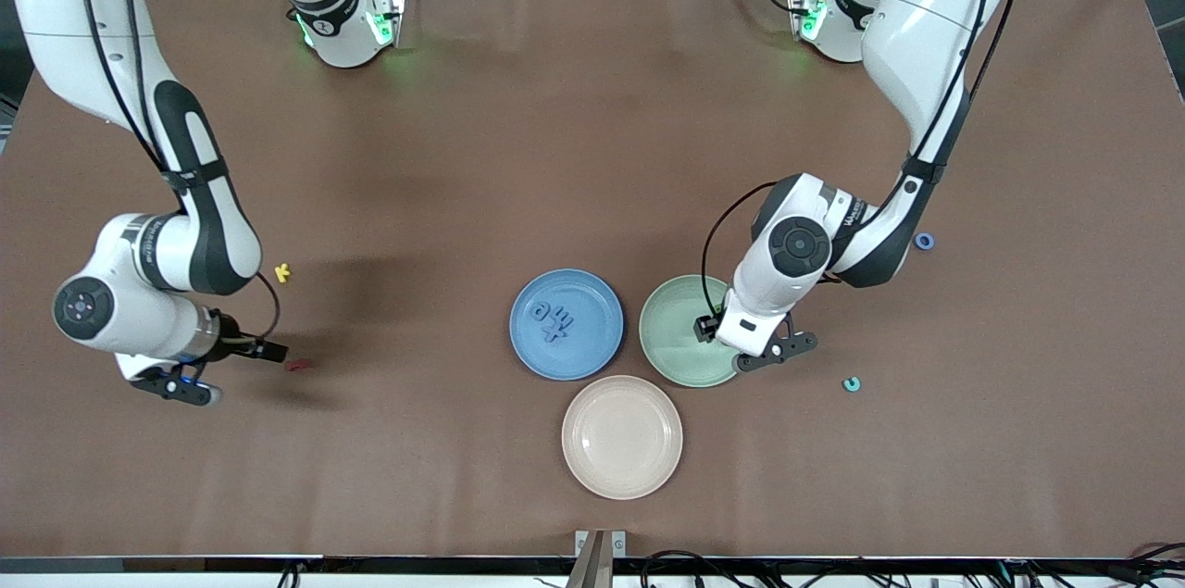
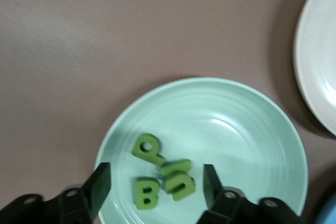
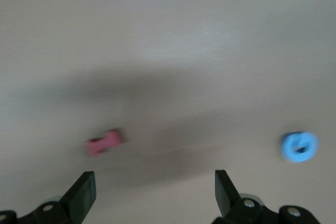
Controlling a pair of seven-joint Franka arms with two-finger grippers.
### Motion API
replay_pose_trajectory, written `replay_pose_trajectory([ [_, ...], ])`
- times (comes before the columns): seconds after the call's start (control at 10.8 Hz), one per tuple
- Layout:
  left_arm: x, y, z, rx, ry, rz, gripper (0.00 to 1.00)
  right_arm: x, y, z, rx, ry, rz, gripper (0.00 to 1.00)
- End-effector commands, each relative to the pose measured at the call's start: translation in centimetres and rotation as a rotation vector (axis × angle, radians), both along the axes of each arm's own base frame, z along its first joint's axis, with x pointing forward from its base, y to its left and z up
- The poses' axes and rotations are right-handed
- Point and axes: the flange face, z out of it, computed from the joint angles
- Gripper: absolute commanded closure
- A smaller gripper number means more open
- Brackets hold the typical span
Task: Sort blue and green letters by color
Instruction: 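Drop the p on the green plate while the right gripper returns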
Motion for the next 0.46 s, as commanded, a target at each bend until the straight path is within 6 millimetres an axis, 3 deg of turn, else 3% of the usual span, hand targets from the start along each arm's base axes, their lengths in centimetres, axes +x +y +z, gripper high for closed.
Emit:
replay_pose_trajectory([
  [0.0, 1.5, 4.2, 1.1, 0.047, 0.008, -0.022, 0.00, -5.4, -1.8, -0.6, -0.082, -0.106, 0.130, 0.00],
  [0.09, 2.5, 6.9, 1.2, 0.067, 0.006, -0.052, 0.00, -6.3, -2.9, -1.0, -0.105, -0.123, 0.147, 0.00],
  [0.37, 4.6, 15.4, 1.2, 0.090, 0.007, -0.142, 0.00, -7.2, -9.3, -1.3, -0.143, -0.125, 0.246, 0.00],
])
